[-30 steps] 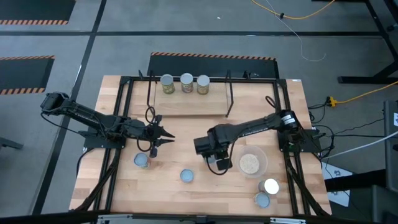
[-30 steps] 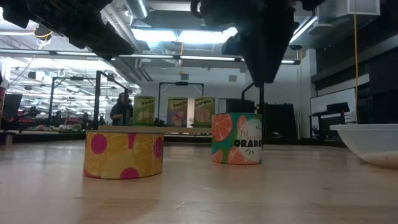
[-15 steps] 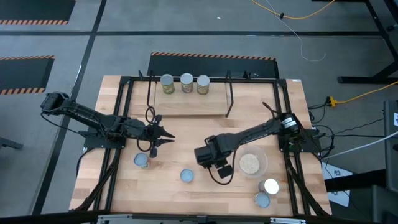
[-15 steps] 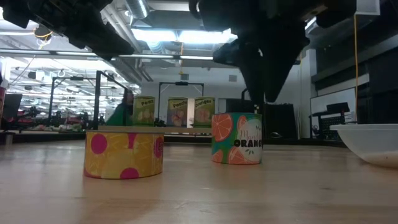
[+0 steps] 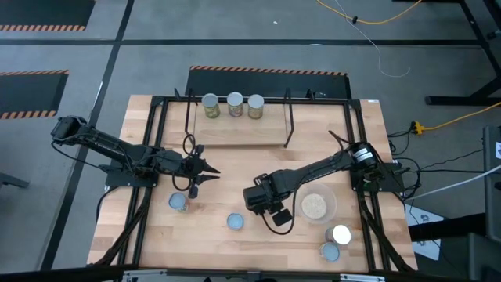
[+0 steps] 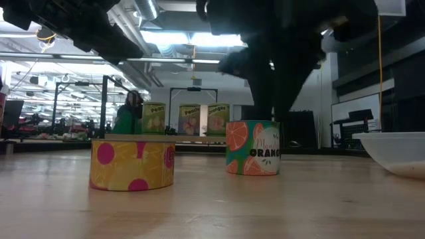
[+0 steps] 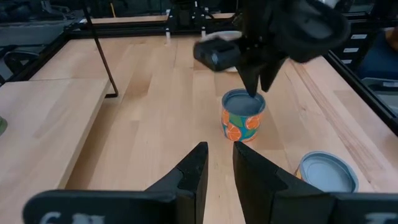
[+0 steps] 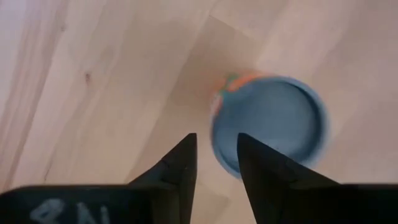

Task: Pick and place cans onto a shelf
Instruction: Put the small canned oranges on the shelf

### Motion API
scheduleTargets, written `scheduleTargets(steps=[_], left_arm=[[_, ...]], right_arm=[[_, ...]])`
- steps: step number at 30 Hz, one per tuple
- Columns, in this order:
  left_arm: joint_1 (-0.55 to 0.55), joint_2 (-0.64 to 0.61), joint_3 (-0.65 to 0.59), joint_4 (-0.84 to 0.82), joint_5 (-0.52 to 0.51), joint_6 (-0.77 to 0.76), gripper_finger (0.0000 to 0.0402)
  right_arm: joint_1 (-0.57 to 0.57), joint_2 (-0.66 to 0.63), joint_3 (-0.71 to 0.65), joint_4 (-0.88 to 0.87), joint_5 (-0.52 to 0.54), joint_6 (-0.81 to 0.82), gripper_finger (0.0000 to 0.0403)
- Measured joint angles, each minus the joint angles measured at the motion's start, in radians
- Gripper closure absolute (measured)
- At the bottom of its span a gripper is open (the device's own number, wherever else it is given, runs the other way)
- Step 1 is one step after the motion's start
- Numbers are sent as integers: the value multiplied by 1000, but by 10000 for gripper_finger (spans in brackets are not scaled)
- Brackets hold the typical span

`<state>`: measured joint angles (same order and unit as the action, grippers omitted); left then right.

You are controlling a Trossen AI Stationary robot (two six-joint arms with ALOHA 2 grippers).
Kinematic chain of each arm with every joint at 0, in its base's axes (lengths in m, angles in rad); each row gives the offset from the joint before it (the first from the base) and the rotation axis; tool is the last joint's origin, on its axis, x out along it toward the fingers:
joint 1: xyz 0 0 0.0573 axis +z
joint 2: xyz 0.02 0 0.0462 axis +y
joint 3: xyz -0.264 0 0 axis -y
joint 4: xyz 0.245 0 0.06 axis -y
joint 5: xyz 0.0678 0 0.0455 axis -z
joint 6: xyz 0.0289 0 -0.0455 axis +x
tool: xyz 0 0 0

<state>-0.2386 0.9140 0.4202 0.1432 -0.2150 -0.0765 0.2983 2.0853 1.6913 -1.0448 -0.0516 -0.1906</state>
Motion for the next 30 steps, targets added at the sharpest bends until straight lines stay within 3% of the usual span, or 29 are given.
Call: scheduleTargets(steps=[10,20,30], left_arm=[[0,0,0,0,0,0,333],[0,0,0,0,0,1,333],[0,0,0,0,0,1,333]], right_arm=[[-7,-8,-106,112,-44,30,287],[-12,-5,-107,127,13,23,387],[-34,10,3,47,37,-82,396]])
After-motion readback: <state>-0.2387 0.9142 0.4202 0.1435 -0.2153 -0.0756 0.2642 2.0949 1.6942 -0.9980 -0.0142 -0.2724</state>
